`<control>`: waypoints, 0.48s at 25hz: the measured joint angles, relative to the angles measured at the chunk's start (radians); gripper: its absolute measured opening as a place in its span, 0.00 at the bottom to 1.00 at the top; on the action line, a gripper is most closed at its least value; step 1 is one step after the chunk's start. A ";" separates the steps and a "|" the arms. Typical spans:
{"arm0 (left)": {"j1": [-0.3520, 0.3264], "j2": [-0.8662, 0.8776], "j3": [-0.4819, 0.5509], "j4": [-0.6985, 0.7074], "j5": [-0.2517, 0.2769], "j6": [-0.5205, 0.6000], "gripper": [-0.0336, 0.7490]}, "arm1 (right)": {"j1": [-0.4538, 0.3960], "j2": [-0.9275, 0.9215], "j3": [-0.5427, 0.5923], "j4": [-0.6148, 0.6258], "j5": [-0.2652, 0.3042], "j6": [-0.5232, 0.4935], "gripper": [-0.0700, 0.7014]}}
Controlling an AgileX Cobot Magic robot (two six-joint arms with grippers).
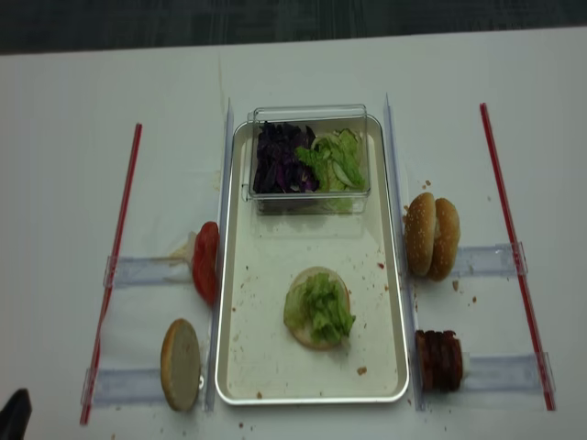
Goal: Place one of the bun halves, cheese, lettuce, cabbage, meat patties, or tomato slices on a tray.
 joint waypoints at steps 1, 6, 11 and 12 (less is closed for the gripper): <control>0.000 0.000 0.000 0.000 0.000 0.000 0.64 | 0.000 0.000 0.000 0.000 0.000 0.002 0.98; 0.000 0.000 0.000 0.000 0.000 0.000 0.64 | 0.000 0.000 0.000 -0.002 0.000 0.004 0.98; 0.000 0.000 0.000 0.000 0.000 0.000 0.64 | 0.000 0.000 0.000 -0.002 0.000 0.004 0.98; 0.000 0.000 0.000 0.000 0.000 0.000 0.64 | 0.000 0.000 0.000 -0.002 0.000 0.004 0.98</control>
